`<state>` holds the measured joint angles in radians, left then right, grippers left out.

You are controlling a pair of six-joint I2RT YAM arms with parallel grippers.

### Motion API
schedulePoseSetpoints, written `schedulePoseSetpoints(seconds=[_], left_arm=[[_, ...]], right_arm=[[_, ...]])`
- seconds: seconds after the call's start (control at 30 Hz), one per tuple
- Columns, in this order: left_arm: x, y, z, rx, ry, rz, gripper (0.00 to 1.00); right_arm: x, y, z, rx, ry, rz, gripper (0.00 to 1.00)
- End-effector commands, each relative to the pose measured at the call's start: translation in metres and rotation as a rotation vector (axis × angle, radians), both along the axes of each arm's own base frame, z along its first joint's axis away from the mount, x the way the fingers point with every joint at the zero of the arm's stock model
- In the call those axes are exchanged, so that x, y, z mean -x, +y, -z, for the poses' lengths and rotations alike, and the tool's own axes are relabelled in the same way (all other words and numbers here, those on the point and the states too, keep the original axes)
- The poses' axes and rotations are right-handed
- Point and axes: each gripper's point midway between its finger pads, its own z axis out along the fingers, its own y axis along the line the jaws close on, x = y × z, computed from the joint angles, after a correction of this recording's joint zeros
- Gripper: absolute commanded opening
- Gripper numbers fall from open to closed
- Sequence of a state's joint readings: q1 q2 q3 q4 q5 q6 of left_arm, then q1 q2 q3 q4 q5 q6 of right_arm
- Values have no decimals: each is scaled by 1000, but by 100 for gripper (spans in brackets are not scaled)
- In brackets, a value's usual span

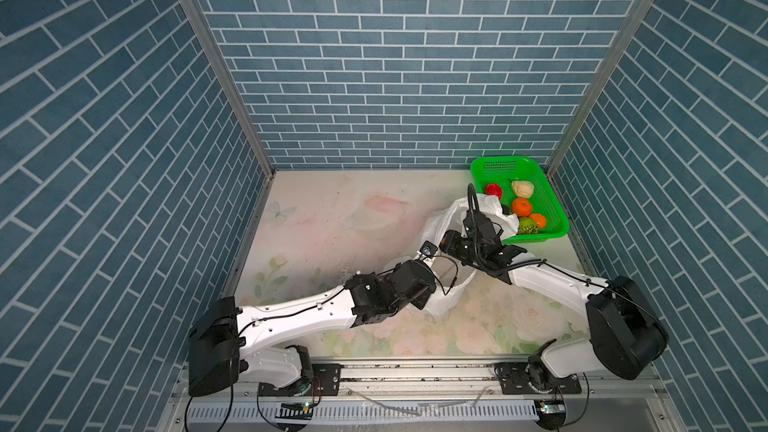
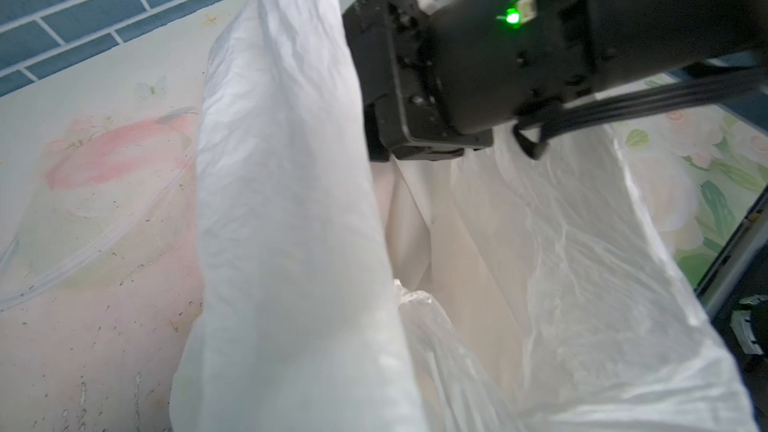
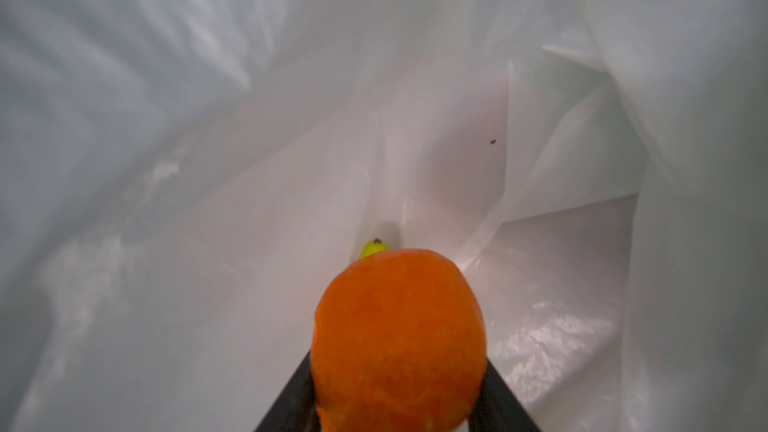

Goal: Untie the knot of the plastic bag and take out the fruit
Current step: 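Reach deep into the bag with the right gripper and grasp the orange, then lift the orange out of the bag and carry it over the basket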

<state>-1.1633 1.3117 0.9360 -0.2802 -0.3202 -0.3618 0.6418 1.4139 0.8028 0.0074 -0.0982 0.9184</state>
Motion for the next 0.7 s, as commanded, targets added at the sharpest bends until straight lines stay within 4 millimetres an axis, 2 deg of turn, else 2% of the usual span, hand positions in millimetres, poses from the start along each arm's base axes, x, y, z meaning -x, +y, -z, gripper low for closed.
schedulePoseSetpoints(seconds=[0.0, 0.2, 0.37, 0.67], left_arm=[[-8, 13, 0, -24, -22, -35, 0], [-17, 15, -5, -27, -35, -39, 0], [-12, 10, -5, -7, -15, -6, 0], [-4, 3, -9, 14, 3, 53, 0]], right_arm=[[36, -1, 4, 68, 51, -103, 47], [64, 1, -21, 143, 16, -201, 47], [66, -11, -57, 196, -59, -199, 47], [55, -8, -127, 159, -187, -204, 48]])
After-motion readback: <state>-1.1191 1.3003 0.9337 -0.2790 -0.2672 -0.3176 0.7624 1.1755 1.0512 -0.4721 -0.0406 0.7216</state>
